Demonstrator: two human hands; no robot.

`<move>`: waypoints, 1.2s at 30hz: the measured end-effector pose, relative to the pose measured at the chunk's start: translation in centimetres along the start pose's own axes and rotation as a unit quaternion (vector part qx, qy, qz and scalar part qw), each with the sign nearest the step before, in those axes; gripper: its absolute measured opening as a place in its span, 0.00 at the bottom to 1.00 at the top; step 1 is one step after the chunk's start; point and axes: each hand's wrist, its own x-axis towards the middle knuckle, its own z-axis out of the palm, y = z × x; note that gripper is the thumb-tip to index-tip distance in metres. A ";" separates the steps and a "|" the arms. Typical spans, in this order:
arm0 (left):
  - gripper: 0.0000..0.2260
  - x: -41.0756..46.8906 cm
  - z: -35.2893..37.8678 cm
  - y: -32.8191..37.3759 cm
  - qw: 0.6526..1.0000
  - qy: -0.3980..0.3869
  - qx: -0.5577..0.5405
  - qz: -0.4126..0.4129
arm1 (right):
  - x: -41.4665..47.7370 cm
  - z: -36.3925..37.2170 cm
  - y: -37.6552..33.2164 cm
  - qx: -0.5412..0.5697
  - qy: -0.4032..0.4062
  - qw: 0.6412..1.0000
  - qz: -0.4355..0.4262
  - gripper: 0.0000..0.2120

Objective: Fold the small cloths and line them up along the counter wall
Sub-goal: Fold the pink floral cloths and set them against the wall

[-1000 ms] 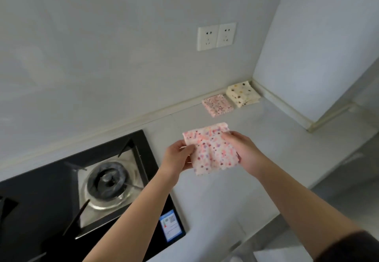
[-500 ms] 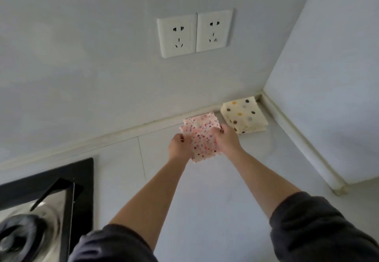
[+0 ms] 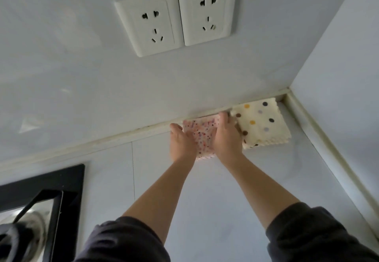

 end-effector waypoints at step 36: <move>0.14 -20.2 -33.5 -27.6 0.982 0.118 0.068 0.132 | -29.3 -3.4 -25.2 0.146 -0.240 0.924 -0.258 0.20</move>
